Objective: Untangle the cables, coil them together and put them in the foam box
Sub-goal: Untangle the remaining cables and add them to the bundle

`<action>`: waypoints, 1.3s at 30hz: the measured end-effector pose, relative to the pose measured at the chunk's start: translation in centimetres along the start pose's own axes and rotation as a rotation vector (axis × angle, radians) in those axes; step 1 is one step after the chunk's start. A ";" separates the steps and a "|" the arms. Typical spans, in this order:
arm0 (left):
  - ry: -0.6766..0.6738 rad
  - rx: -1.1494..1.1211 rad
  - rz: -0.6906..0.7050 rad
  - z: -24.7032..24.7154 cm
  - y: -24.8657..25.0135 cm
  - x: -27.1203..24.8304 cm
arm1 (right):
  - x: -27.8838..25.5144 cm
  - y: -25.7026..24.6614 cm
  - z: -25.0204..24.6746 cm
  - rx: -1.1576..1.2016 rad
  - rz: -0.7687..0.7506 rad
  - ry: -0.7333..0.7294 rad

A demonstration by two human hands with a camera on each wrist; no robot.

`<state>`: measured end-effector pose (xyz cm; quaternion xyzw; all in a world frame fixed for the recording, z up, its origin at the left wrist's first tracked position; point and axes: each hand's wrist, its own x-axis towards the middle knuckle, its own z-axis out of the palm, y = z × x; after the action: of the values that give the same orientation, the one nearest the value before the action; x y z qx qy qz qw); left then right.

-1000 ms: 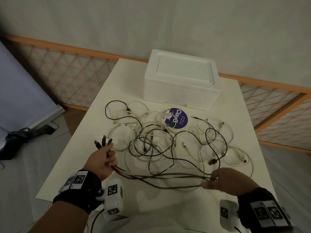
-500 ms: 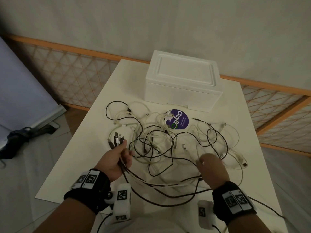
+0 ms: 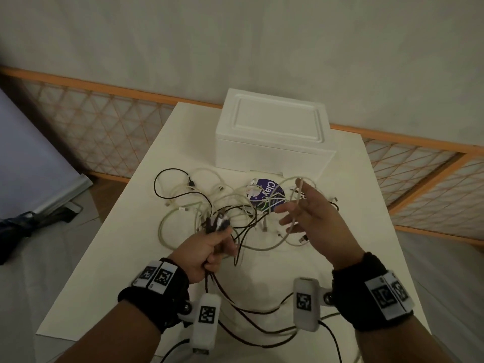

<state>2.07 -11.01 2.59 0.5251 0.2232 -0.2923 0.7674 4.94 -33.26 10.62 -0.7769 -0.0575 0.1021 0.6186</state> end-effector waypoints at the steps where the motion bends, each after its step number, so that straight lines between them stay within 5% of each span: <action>1: -0.025 0.057 -0.015 0.2 0.0 0.1 | 0.1 -0.5 0.0 0.040 0.000 -0.001; 5: -0.069 0.174 -0.089 0.5 -0.6 0.9 | 0.6 -2.2 -0.9 0.217 -0.057 0.120; 9: -0.002 -0.035 -0.044 0.5 -0.9 2.4 | 0.6 -1.7 -0.7 0.244 -0.068 0.188; 16: 0.142 -0.525 0.126 -0.6 0.7 3.8 | 0.1 2.4 -2.2 -0.307 -0.072 0.336; 21: 0.202 -0.550 0.134 -1.1 1.3 3.9 | 0.8 3.9 -3.1 -0.586 0.024 0.385; 26: 0.250 -0.485 0.161 0.3 1.8 3.5 | 1.1 2.3 1.2 -1.182 -0.158 0.307; 30: 0.268 -0.402 0.182 1.8 2.3 2.9 | 0.4 0.2 5.6 -1.354 -0.018 -0.204; 32: 0.261 -0.351 0.181 2.4 2.4 2.6 | 0.5 -0.2 6.5 -1.442 0.028 -0.295; 39: 0.196 -0.334 0.203 3.4 2.6 1.2 | 1.0 -0.5 6.2 -1.420 -0.304 0.038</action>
<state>4.87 -13.76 4.79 0.4362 0.2884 -0.1200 0.8439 4.48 -27.09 9.72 -0.9762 -0.2064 -0.0604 -0.0266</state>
